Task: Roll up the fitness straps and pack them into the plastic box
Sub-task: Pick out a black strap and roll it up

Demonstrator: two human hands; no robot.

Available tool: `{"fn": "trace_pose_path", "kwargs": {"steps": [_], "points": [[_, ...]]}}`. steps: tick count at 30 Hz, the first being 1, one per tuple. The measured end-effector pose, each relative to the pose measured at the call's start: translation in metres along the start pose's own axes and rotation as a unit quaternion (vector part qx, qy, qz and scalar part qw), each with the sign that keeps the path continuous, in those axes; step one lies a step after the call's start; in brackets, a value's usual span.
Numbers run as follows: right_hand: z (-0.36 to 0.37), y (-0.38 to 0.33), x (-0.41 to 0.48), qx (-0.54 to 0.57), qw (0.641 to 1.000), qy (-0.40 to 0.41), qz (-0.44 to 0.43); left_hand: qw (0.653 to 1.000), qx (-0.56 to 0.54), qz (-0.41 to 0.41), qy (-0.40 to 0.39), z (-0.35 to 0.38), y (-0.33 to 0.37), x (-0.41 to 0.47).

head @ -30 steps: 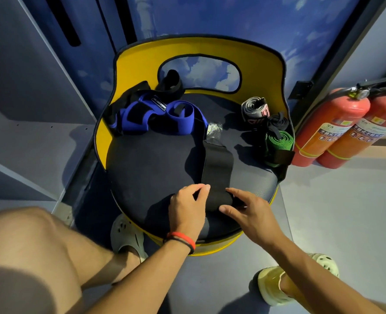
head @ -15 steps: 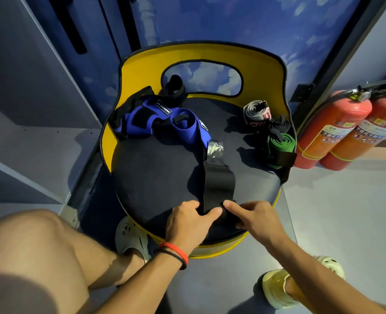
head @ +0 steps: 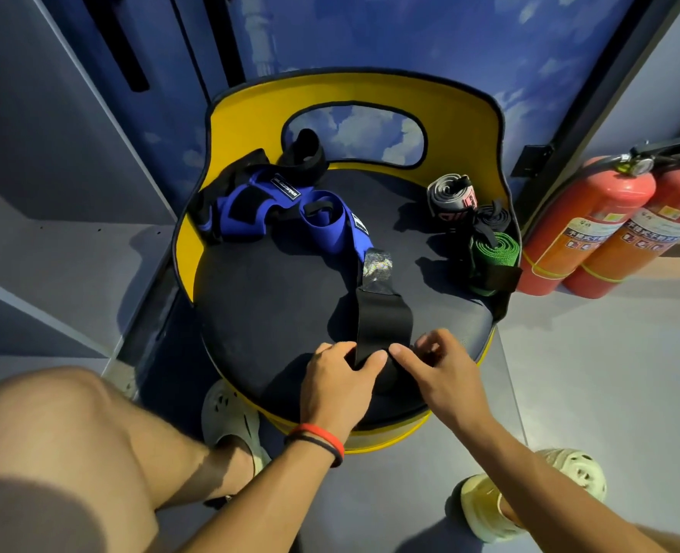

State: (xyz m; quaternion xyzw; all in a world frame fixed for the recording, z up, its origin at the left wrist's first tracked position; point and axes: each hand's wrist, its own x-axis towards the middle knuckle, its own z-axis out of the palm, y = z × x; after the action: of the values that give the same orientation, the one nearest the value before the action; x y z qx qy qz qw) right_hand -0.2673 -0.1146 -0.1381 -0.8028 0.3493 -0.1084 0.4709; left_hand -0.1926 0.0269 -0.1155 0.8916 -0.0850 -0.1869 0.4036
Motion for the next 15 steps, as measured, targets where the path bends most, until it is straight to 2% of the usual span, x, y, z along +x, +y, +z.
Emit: {"fn": "trace_pose_path", "kwargs": {"steps": [3, 6, 8, 10, 13, 15], "points": [[0.000, 0.004, -0.001, -0.024, 0.988, 0.028, -0.152, 0.999, -0.021, -0.026, -0.003, 0.002, -0.002, 0.011], [-0.009, 0.014, 0.003, -0.116, 0.950, -0.030, -0.289, 0.998, -0.036, -0.058, -0.005, -0.001, 0.001, 0.023], [-0.012, 0.022, 0.006, -0.195, 0.921, -0.073, -0.329, 0.997, -0.032, -0.067, -0.020, -0.003, 0.000, 0.032], [-0.009, 0.028, 0.009, -0.247, 0.905, -0.066, -0.340, 0.995, -0.027, -0.072, -0.059, -0.007, 0.001, 0.043], [-0.005, 0.027, 0.012, -0.251, 0.900, -0.040, -0.354, 0.993, -0.046, -0.085, -0.067, -0.018, 0.013, 0.065], [-0.007, 0.025, 0.016, -0.248, 0.897, -0.038, -0.364, 0.986, -0.110, -0.115, -0.051, -0.020, 0.019, 0.086]]}}
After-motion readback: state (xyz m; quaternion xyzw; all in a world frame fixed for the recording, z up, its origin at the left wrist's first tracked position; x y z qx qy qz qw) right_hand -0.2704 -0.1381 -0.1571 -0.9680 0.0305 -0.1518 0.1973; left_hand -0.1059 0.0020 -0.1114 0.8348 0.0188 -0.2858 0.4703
